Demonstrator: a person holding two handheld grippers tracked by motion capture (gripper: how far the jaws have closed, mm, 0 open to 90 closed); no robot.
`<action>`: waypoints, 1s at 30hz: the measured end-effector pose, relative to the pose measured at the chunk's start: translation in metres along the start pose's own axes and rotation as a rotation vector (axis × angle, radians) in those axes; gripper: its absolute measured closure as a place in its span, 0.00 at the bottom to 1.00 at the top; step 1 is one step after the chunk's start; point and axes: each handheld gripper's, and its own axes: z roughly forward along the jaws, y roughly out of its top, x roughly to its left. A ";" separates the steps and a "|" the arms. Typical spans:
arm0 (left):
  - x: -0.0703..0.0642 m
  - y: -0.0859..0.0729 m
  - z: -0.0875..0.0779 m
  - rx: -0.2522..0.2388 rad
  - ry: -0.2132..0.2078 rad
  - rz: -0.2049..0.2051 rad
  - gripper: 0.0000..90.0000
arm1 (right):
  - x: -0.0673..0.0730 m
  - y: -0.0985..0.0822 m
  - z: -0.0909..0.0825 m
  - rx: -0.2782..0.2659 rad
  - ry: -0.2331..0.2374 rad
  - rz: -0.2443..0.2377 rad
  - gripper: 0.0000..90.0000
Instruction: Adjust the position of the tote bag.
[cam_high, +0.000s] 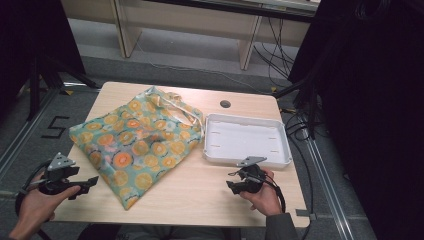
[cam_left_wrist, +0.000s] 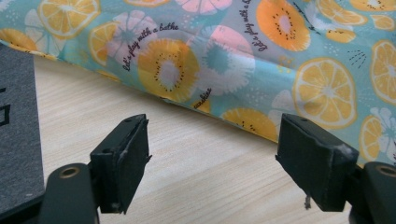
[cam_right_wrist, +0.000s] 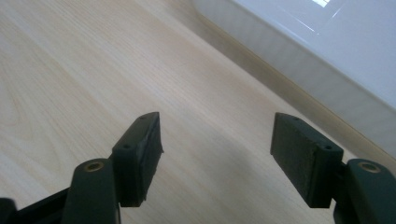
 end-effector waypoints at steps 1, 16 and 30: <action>0.004 0.001 0.001 -0.014 -0.009 0.061 0.27 | 0.000 0.000 0.000 -0.001 0.002 0.000 0.40; 0.010 0.001 -0.004 -0.028 0.019 0.013 0.26 | 0.005 0.009 -0.008 -0.064 0.012 0.006 0.53; 0.020 0.006 0.001 -0.038 0.006 0.046 0.39 | 0.034 0.063 0.000 -0.264 0.031 -0.141 1.00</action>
